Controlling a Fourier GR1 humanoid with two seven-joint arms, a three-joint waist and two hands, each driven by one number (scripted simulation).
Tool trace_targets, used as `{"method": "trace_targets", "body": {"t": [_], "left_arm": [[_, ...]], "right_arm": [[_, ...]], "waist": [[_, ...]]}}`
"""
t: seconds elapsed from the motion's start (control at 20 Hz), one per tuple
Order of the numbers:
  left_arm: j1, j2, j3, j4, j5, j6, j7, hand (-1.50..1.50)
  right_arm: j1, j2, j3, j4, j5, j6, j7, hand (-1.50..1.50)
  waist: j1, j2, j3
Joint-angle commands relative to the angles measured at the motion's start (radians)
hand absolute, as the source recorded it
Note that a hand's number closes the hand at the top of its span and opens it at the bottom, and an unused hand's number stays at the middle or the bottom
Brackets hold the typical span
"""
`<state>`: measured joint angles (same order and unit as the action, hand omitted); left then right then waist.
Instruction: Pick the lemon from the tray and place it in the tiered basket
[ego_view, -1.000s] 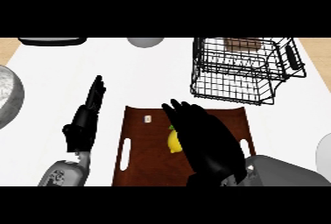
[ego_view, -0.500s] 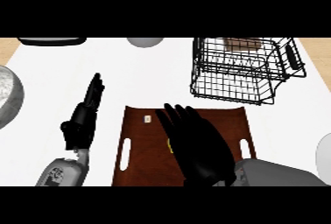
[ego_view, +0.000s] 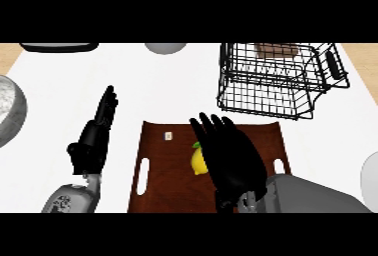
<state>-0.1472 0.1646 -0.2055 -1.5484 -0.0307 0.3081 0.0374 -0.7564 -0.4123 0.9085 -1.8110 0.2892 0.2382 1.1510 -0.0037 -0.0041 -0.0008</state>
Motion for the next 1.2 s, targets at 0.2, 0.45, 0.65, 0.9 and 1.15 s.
{"method": "trace_targets", "body": {"t": [0.2, 0.45, 0.65, 0.9, 1.15], "left_arm": [[-0.017, -0.003, 0.023, -0.006, -0.009, -0.009, 0.034, 0.00], [0.008, -0.012, 0.021, -0.030, -0.010, -0.031, 0.024, 0.00], [0.021, -0.031, 0.012, -0.024, -0.037, -0.034, -0.005, 0.00], [0.035, -0.037, 0.032, -0.011, -0.031, -0.042, -0.022, 0.00], [-0.005, -0.033, 0.082, 0.037, -0.016, -0.063, -0.037, 0.00]], "right_arm": [[0.097, 0.023, -0.046, 0.013, 0.045, 0.064, 0.108, -1.50], [0.168, 0.056, -0.056, 0.014, 0.125, 0.067, 0.042, -1.50], [0.215, 0.043, -0.122, 0.044, 0.150, 0.112, -0.072, -1.50], [0.181, 0.222, -0.083, 0.088, 0.214, 0.131, 0.027, -1.50], [0.239, 0.257, -0.093, 0.146, 0.272, 0.126, -0.034, -1.50]], "waist": [[0.001, 0.002, 0.000], [0.004, 0.002, 0.001], [0.005, 0.003, 0.001], [0.008, 0.004, 0.000], [0.005, 0.004, 0.000]]}}
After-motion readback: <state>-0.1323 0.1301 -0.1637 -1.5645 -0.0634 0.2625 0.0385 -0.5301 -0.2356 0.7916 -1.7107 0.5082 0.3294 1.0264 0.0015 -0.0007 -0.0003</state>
